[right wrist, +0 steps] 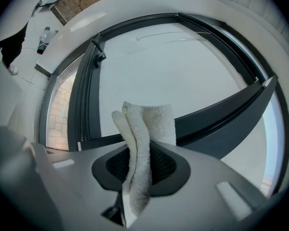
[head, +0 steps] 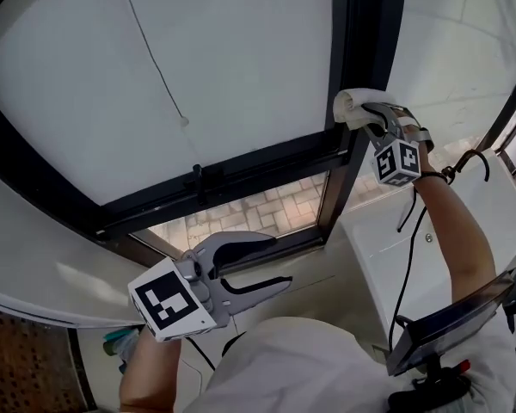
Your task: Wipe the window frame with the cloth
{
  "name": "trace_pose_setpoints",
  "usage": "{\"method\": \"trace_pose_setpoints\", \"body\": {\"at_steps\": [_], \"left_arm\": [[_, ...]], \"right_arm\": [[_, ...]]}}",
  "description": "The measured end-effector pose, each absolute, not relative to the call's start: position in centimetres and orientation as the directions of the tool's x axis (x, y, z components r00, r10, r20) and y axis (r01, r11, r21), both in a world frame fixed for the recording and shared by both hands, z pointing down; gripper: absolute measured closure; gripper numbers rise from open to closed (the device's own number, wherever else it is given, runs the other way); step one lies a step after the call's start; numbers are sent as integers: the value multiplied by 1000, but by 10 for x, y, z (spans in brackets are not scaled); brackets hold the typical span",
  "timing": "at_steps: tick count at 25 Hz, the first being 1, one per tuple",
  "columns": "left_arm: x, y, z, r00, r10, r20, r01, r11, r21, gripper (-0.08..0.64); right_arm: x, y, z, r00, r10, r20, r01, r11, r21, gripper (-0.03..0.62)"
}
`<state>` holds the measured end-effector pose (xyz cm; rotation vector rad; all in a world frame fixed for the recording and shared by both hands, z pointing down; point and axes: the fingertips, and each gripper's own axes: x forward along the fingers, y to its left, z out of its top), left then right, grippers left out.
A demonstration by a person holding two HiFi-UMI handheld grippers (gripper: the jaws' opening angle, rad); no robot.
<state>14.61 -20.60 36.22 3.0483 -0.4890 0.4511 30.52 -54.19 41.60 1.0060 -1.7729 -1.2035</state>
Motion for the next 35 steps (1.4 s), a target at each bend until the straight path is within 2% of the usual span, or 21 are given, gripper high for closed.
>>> {"method": "trace_pose_setpoints", "body": {"at_steps": [12, 15, 17, 20, 23, 26, 31, 35], "left_arm": [[135, -210, 376, 897, -314, 313, -330, -944, -1, 318], [133, -209, 375, 894, -317, 317, -336, -942, 4, 318], [131, -209, 372, 893, -321, 316, -339, -941, 3, 318], [127, -210, 367, 892, -330, 310, -346, -938, -3, 318], [124, -210, 362, 887, -340, 313, -354, -935, -10, 318], [121, -209, 358, 883, -343, 321, -357, -934, -17, 318], [91, -191, 357, 878, -355, 322, -365, -930, -30, 318], [65, -179, 352, 873, -373, 313, -383, -923, -32, 318]], "right_arm": [[304, -543, 563, -353, -873, 338, -145, 408, 902, 520], [305, -541, 589, -336, -861, 381, -180, 456, 872, 520], [304, -541, 594, -334, -860, 387, -253, 477, 842, 520], [301, -540, 590, -347, -866, 361, -447, 491, 748, 520], [297, -537, 588, -365, -875, 319, -649, 484, 587, 520], [292, -539, 593, -364, -891, 271, -793, 449, 411, 520], [259, -527, 598, -329, -917, 227, -893, 380, 241, 520], [229, -519, 600, -321, -922, 215, -911, 363, 195, 520]]}}
